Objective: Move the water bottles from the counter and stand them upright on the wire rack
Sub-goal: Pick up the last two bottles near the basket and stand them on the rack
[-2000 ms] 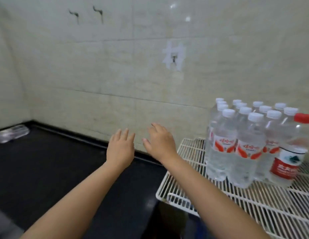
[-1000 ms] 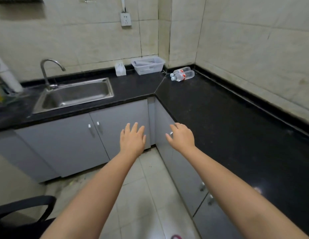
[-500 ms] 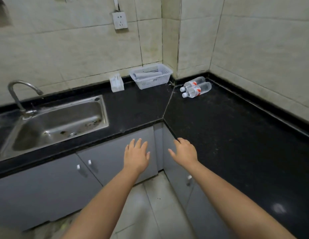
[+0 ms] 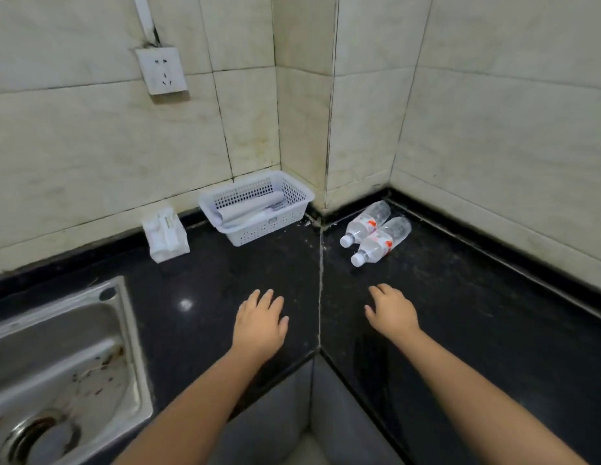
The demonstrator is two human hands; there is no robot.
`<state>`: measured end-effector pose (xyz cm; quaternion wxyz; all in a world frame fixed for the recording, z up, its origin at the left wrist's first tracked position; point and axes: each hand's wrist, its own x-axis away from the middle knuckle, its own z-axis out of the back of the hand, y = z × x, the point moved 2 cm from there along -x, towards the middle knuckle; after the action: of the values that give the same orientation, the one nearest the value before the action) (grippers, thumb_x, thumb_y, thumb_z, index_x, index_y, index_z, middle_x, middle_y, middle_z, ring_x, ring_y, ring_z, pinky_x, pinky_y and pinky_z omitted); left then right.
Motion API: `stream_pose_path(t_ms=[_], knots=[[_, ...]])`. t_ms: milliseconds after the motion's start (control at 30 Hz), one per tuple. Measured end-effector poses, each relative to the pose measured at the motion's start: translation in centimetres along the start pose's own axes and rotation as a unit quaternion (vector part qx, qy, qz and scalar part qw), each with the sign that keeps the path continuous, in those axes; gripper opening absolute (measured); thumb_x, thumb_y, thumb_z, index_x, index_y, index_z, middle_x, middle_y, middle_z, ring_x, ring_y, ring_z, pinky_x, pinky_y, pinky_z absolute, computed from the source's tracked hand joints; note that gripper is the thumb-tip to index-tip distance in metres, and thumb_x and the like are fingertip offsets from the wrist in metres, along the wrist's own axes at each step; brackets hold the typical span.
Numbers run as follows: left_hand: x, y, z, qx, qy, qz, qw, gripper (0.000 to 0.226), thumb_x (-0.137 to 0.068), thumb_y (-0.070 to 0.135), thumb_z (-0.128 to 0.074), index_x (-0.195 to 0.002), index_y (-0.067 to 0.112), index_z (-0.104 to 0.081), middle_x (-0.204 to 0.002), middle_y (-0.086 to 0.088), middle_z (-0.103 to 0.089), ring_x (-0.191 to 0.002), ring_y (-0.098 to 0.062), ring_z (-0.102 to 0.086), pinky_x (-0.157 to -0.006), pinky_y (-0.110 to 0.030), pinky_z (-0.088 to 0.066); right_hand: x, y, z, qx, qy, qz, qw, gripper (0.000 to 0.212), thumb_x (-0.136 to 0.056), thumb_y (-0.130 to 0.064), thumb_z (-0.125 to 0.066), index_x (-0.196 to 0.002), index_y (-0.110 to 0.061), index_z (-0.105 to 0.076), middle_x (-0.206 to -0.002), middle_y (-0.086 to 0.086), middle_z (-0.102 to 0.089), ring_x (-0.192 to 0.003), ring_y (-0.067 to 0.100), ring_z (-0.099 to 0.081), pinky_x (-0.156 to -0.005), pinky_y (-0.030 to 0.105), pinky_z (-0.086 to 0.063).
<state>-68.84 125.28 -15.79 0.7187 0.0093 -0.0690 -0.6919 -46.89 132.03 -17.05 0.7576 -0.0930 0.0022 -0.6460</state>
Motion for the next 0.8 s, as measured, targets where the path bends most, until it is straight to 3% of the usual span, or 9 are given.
stream_pose_path(t_ms=[133,300,433,533,667,800], knots=[[-8.9,-1.7,1.1,0.002,0.007,-0.055,0.998,0.047,-0.098,0.033,-0.035,-0.142,0.015,-0.034,-0.153,-0.006,-0.028,-0.143,-0.027,-0.019,-0.116,-0.037,-0.019,-6.4,0.8,0.8,-0.003,-0.012,-0.059,0.998,0.051,-0.092,-0.023,-0.048,-0.139,-0.011,-0.033,-0.144,0.007,-0.039,-0.129,0.026,-0.040,-0.100,0.035,-0.043],[-17.2,-0.4,0.4,0.020,-0.032,-0.101,0.994,0.046,-0.098,0.033,-0.033,-0.141,0.016,-0.033,-0.154,-0.004,-0.024,-0.144,-0.026,-0.014,-0.117,-0.038,-0.018,-12.4,2.7,0.6,0.054,-0.036,-0.071,0.995,0.053,-0.088,-0.011,-0.047,-0.139,-0.012,-0.033,-0.146,0.007,-0.035,-0.131,0.026,-0.036,-0.104,0.036,-0.038],[-20.2,0.4,-2.2,0.010,-0.078,-0.115,0.990,0.048,-0.099,0.035,-0.031,-0.144,0.018,-0.027,-0.156,-0.002,-0.019,-0.145,-0.024,-0.010,-0.119,-0.037,-0.014,-18.1,4.3,0.9,0.105,-0.051,-0.041,0.992,0.065,-0.087,-0.006,-0.050,-0.144,-0.016,-0.020,-0.155,0.004,-0.017,-0.143,0.024,-0.016,-0.115,0.040,-0.023],[-22.2,0.4,-3.3,-0.001,-0.103,-0.107,0.989,0.048,-0.099,0.036,-0.031,-0.144,0.020,-0.028,-0.156,-0.002,-0.019,-0.145,-0.024,-0.010,-0.119,-0.037,-0.014,-22.0,5.2,0.6,0.127,-0.087,0.017,0.988,0.071,-0.088,-0.013,-0.055,-0.146,-0.021,-0.015,-0.157,0.000,-0.010,-0.146,0.022,-0.006,-0.118,0.044,-0.010],[-26.7,2.6,-3.0,0.007,-0.102,-0.101,0.990,0.048,-0.098,0.036,-0.035,-0.143,0.020,-0.030,-0.155,-0.003,-0.023,-0.144,-0.024,-0.014,-0.117,-0.038,-0.018,-23.7,6.8,0.5,0.106,-0.086,0.079,0.988,0.064,-0.083,-0.024,-0.060,-0.140,-0.021,-0.029,-0.149,0.000,-0.028,-0.143,0.019,-0.016,-0.115,0.055,0.001],[-31.3,8.1,-2.7,0.054,-0.083,-0.070,0.993,0.049,-0.095,0.035,-0.041,-0.138,0.010,-0.036,-0.146,-0.011,-0.038,-0.135,-0.027,-0.032,-0.107,-0.038,-0.033,-21.6,8.4,0.8,0.142,-0.113,0.064,0.981,0.060,-0.080,-0.029,-0.062,-0.134,-0.021,-0.037,-0.135,0.004,-0.039,-0.131,0.026,-0.030,-0.112,0.062,0.001]])
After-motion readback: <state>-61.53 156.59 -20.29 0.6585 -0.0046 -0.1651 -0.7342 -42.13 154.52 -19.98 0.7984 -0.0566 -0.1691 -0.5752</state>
